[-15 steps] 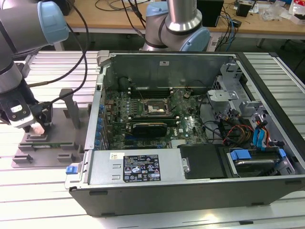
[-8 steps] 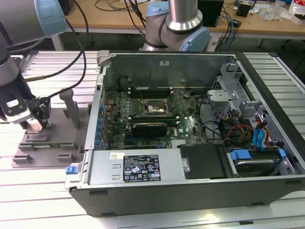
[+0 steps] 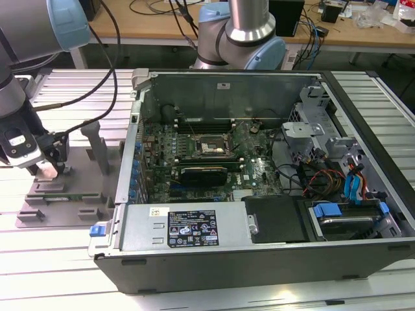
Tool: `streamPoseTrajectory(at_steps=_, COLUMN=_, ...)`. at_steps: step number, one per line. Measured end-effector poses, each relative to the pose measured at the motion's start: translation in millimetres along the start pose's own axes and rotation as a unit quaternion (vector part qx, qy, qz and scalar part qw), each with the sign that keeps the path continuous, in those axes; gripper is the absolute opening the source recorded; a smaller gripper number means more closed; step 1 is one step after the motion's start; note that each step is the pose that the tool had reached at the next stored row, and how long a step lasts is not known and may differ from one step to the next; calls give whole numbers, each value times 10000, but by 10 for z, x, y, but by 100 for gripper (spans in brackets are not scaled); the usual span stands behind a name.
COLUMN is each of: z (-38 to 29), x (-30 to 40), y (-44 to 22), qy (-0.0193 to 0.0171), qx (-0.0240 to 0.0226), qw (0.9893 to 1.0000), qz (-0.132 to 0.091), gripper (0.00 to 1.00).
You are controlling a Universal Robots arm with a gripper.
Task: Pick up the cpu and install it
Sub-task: 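Pick up the cpu and move it towards the insertion slot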
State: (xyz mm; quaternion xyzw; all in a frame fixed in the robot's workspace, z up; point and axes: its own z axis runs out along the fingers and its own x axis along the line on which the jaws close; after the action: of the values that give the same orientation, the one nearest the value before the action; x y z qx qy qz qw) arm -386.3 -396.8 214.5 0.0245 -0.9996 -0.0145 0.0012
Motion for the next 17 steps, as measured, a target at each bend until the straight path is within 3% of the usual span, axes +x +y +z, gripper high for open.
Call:
streamPoseTrajectory(at_steps=12, z=-272, x=0, y=12, qy=1, qx=22, qw=10000, qz=0, gripper=54)
streamPoseTrajectory(at_steps=15, z=-281, x=0, y=18, qy=4, qx=80, qw=10000, qz=1, gripper=54)
streamPoseTrajectory(at_steps=16, z=-281, x=-1, y=33, qy=10, qx=198, qw=9998, qz=1, gripper=54)
streamPoseTrajectory(at_steps=17, z=-280, x=-1, y=50, qy=13, qx=260, qw=9997, qz=1, gripper=54)
